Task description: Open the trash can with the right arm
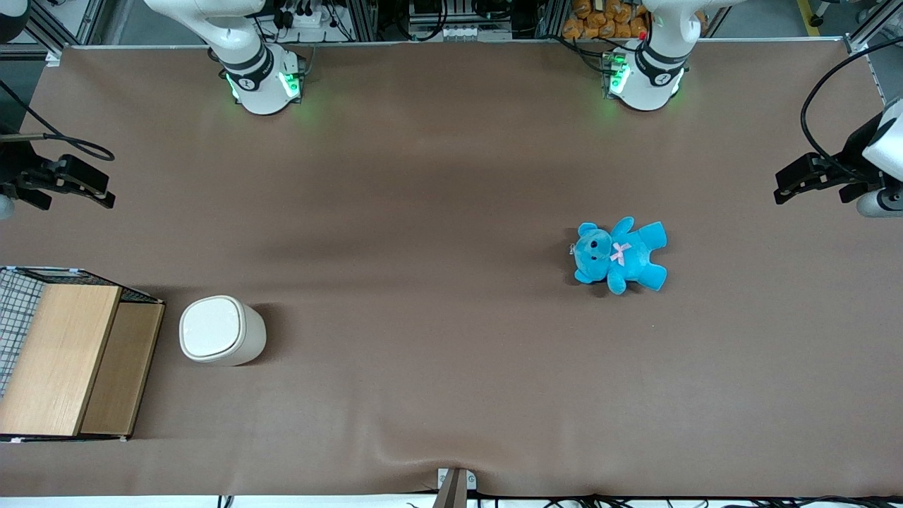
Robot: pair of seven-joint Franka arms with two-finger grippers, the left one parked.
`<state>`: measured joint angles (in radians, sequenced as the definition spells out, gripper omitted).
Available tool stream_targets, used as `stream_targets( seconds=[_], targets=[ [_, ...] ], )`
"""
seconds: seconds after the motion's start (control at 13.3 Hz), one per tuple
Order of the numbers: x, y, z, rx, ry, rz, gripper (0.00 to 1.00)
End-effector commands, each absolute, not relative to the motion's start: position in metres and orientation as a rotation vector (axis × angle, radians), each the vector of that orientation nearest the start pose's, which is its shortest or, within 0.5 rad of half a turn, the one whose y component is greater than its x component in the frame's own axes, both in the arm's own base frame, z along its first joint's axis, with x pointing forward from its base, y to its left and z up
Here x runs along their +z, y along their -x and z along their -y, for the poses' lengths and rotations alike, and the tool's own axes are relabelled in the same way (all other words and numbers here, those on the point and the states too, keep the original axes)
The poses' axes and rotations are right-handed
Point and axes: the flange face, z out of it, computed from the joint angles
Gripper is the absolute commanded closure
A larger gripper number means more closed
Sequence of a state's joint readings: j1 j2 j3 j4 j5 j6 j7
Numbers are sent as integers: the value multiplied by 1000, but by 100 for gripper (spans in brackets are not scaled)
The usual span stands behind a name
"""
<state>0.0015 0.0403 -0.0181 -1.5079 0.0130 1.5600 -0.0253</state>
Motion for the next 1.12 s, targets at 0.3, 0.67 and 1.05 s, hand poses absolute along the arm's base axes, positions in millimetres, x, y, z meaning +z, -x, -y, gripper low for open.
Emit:
stream_targets(
  seconds=[0.3, 0.67, 1.05],
  targets=[
    [632, -568, 6, -5, 3136, 0, 0],
    [612, -575, 5, 74, 3135, 7, 0],
    [585, -581, -6, 142, 3133, 36, 0]
  ],
)
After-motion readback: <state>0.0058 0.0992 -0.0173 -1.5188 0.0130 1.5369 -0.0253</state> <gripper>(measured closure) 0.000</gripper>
